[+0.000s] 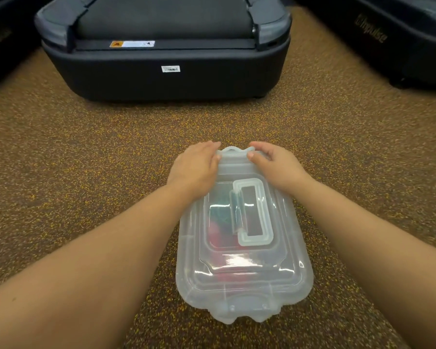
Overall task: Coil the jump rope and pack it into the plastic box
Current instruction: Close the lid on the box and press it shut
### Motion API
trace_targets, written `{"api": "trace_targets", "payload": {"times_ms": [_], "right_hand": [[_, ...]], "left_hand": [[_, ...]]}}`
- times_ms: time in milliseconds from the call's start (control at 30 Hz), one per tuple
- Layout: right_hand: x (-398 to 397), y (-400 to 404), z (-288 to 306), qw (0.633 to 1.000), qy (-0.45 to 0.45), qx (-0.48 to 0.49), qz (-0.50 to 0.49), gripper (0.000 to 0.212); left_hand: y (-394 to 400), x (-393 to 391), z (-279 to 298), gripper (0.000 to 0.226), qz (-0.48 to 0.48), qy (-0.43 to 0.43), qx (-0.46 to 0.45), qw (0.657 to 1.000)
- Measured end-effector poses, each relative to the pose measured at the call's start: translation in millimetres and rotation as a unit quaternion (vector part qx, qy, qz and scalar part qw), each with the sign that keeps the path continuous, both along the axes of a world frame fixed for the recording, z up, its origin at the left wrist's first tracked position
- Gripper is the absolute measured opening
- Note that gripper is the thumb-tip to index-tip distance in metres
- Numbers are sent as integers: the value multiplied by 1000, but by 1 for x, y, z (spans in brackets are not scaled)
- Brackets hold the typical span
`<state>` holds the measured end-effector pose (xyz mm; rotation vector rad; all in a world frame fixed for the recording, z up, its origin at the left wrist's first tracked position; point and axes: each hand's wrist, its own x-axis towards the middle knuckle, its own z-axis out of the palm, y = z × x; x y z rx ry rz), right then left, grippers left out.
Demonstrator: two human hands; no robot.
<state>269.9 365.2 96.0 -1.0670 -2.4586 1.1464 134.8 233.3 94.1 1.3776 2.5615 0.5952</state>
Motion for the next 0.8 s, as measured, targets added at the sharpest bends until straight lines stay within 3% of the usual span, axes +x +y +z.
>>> {"api": "trace_targets", "payload": {"times_ms": [100,200,367,467,633,800], "right_hand": [[11,-15,4,991,-43,118,50,51],[38,-33,1,975,-85,176,109,52],[105,-82,7,950,-63,211,220,50],[144,-107,8,933,-58,241,259,52],[178,-134,-11,884,-93,353,293,86],[180,-142,-30,856,-109,429,266,111]], "left_hand": [[-17,19,4,54,-59,71,-61,994],[-44,46,9,58,-124,86,-106,983],[-108,86,14,67,-235,53,-95,966],[-141,102,8,82,-289,111,-75,948],[-164,109,-13,111,-332,228,-105,909],[-170,113,-20,114,-300,275,-82,910]]}}
